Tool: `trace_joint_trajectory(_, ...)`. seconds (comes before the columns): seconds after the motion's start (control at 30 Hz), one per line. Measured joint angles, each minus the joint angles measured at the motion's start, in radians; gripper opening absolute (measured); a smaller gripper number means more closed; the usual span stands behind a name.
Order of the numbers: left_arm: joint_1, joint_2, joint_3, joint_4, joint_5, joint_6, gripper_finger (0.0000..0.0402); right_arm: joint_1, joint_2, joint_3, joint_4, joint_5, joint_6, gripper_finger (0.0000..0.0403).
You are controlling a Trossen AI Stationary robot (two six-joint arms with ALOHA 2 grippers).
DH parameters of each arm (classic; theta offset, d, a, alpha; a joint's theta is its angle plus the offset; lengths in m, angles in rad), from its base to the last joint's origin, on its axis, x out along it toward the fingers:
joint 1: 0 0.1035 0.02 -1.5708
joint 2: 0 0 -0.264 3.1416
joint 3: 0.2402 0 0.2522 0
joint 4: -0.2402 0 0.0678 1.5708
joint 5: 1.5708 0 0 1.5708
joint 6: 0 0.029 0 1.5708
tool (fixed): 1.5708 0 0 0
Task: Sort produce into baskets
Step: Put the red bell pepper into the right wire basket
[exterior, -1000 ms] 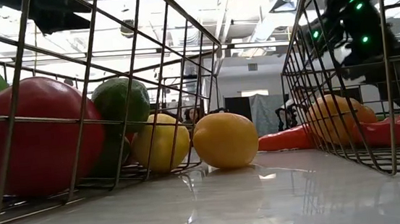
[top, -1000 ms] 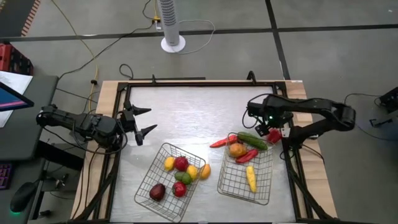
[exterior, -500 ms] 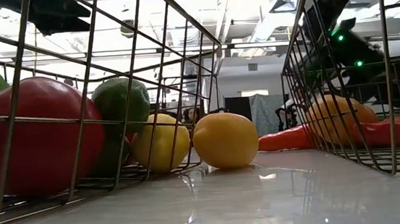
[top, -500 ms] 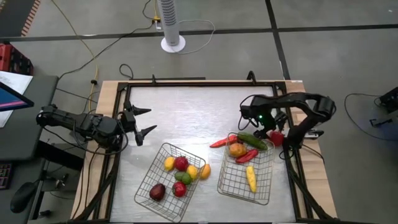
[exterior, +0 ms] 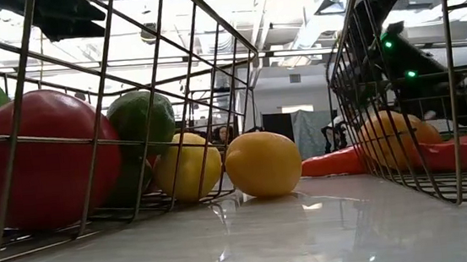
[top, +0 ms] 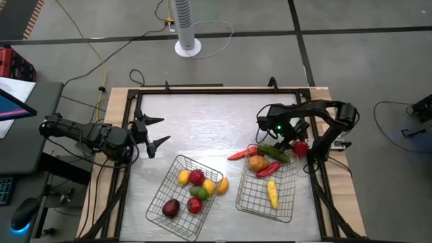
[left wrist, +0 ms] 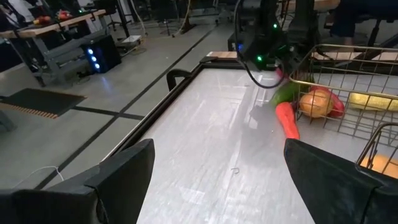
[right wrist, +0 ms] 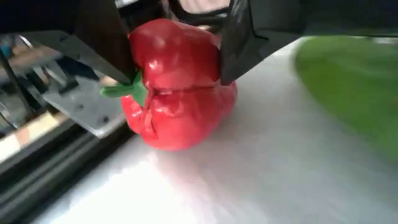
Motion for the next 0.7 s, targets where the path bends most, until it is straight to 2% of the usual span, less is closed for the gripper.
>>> trace_joint_trajectory(0.27,0.000,0.000,0.000,0.000,0.000,0.000,0.0345,0.041,-0.054,0.232,-0.007,0.037,-0.015,0.0236)
trace_joint_trajectory(0.5,0.000,0.000,0.000,-0.001,0.000,0.007,0.0345,0.121,-0.169,0.471,0.003,0.066,-0.014,0.0236)
trace_joint_trajectory(0.6,0.000,0.000,0.000,0.000,0.000,0.007,0.0345,0.170,-0.236,0.540,0.047,0.087,0.000,0.0236)
trace_joint_trajectory(0.7,0.000,0.000,0.000,-0.001,0.000,0.007,0.0345,0.243,-0.314,0.554,0.161,0.079,0.003,0.0235)
